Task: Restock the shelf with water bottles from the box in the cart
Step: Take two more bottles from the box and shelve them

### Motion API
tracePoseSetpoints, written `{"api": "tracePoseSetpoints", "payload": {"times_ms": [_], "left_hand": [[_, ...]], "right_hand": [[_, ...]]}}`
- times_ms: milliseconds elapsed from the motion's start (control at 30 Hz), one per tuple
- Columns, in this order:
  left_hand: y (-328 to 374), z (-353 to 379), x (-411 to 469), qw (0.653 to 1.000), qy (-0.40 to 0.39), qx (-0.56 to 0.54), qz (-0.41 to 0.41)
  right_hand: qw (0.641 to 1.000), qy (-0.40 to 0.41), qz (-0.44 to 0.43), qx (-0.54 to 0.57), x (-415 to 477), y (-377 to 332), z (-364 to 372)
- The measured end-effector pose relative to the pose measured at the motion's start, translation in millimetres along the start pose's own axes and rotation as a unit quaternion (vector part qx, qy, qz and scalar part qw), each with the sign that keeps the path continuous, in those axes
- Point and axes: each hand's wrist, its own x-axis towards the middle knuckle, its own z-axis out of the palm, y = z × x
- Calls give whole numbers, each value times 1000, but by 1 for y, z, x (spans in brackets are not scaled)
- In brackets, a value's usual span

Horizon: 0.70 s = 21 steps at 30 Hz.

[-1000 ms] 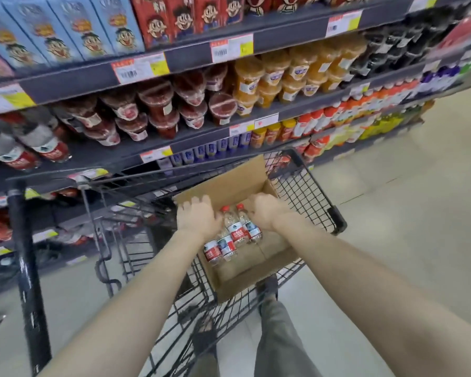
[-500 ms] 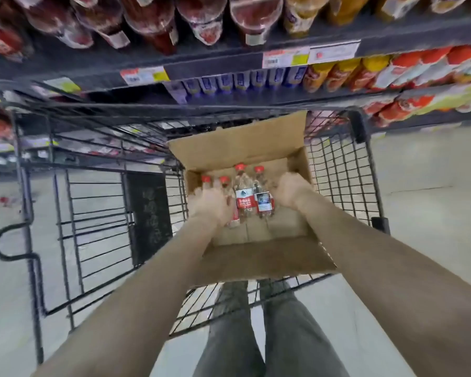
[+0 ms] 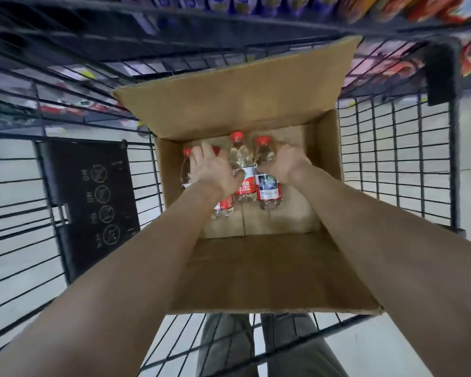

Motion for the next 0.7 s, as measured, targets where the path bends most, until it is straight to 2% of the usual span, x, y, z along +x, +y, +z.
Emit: {"api": "tracePoseSetpoints", "payload": {"times_ms": [167, 367, 433, 533, 600, 700], "left_hand": [[4, 25, 28, 998, -47, 23, -27], [5, 32, 38, 989, -47, -116, -72], [9, 34, 34, 983, -21, -164, -82], [18, 43, 23, 974, 75, -206, -56], [25, 48, 15, 963, 127, -235, -34], [33, 55, 6, 949, 158, -271, -12]], "right_hand": [[995, 14, 19, 99, 21, 4, 17], [979, 11, 38, 201, 27, 10, 23], [970, 4, 36, 242, 24, 15, 23], [949, 21, 33, 314, 17, 28, 24], [922, 42, 32, 384, 11, 36, 29], [884, 61, 25, 463, 3, 46, 39]]}}
